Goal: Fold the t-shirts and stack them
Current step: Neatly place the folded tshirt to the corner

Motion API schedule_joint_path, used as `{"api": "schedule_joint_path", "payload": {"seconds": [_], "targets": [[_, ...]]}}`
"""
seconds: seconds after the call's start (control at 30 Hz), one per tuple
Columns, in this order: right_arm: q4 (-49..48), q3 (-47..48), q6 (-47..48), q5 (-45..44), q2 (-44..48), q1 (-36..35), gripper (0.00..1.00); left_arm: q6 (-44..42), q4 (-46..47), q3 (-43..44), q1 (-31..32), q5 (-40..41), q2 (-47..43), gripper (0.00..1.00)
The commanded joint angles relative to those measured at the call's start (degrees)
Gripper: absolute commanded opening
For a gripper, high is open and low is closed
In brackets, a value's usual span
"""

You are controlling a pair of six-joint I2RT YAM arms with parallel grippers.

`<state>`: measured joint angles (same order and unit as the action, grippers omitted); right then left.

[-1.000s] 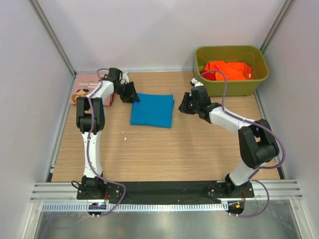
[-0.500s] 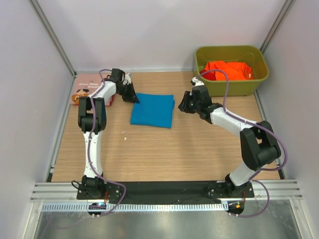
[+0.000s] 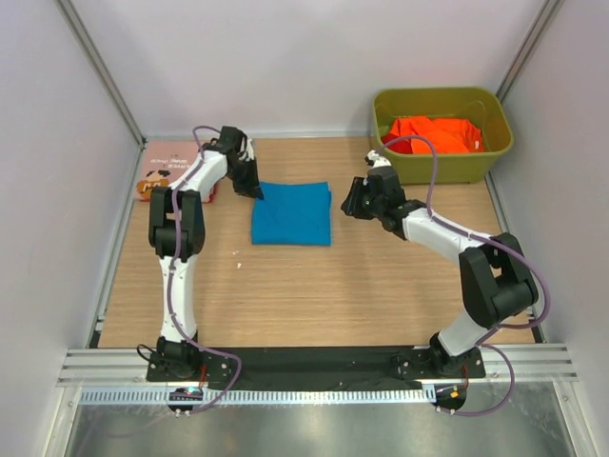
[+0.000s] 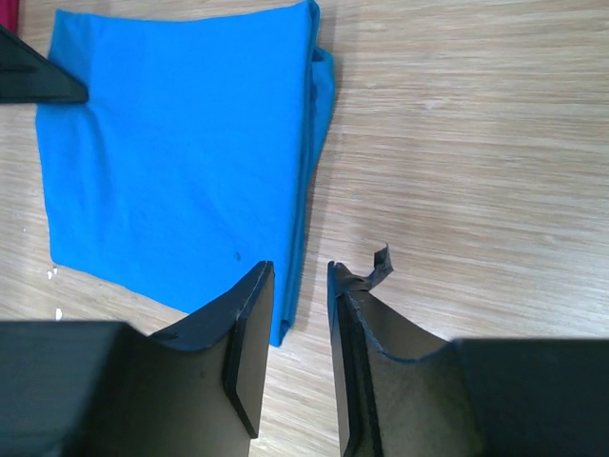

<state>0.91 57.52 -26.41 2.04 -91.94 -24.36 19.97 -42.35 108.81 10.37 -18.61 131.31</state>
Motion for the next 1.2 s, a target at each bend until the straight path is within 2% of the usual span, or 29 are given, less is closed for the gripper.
{"api": "schedule_joint_path", "payload": {"seconds": [0.0, 0.13, 0.4, 0.67, 1.03, 1.17], "targets": [[-2.57, 1.45, -0.04, 3.37, -1.91, 0.01, 0.37, -2.56, -6.68, 5.26, -1.23, 4.11, -4.39, 0.0], [-6.79, 3.56, -3.73, 8.33, -7.89, -0.07, 0.44, -4.14, -10.47, 10.18, -1.58, 5.42, -3.87, 0.0], [-10.84, 8.74, -6.89, 11.75, -17.38, -0.86, 0.45, -5.2, -21.8, 21.78, -1.76, 13.06, 0.0, 0.0], [-11.46, 9.54, -6.73, 11.93, -18.19, -1.83, 0.46, -10.29, -23.48, 24.07, -2.28, 24.57, -1.58, 0.0], [-7.06, 10.6, -2.33, 10.09, -17.31, -1.74, 0.45, -17.76, -24.09, 33.12, -2.64, 32.05, -2.2, 0.0], [-6.97, 10.69, -1.98, 10.17, -16.43, -1.74, 0.45, -19.7, -23.13, 33.48, -2.72, 36.27, -3.6, 0.0]]}}
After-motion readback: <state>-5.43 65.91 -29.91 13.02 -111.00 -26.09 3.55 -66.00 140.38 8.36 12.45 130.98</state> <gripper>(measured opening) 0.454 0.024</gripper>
